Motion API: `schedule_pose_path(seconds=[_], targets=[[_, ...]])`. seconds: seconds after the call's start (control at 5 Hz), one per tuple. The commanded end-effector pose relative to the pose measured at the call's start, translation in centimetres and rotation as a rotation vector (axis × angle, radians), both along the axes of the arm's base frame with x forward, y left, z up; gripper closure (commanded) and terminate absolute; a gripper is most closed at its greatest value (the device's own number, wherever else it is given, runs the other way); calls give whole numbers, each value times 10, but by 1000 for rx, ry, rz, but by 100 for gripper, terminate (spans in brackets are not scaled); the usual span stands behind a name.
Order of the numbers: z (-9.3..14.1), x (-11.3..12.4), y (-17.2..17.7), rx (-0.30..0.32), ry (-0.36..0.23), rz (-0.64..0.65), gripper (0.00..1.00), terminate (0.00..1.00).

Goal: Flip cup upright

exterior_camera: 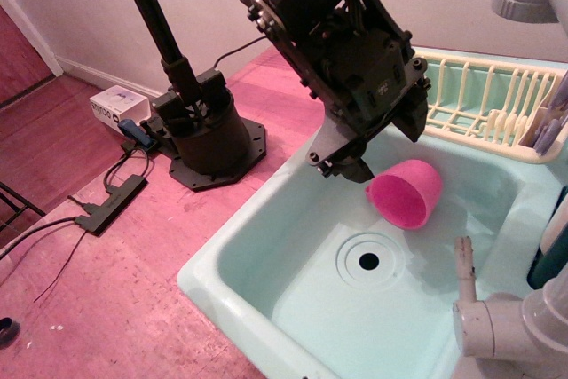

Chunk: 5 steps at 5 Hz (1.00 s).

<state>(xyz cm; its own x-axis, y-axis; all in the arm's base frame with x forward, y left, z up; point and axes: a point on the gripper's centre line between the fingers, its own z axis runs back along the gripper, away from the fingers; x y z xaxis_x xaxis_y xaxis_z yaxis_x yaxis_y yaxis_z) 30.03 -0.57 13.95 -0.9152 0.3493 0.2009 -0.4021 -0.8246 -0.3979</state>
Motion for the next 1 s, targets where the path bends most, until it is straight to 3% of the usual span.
schedule_pose_path(seconds=[0.0,0.6,0.8], targets=[[0,0,0,0,0,0,0,0],[0,0,0,0,0,0,0,0],[-13,19,-6,-5,-38,-4,0,0]])
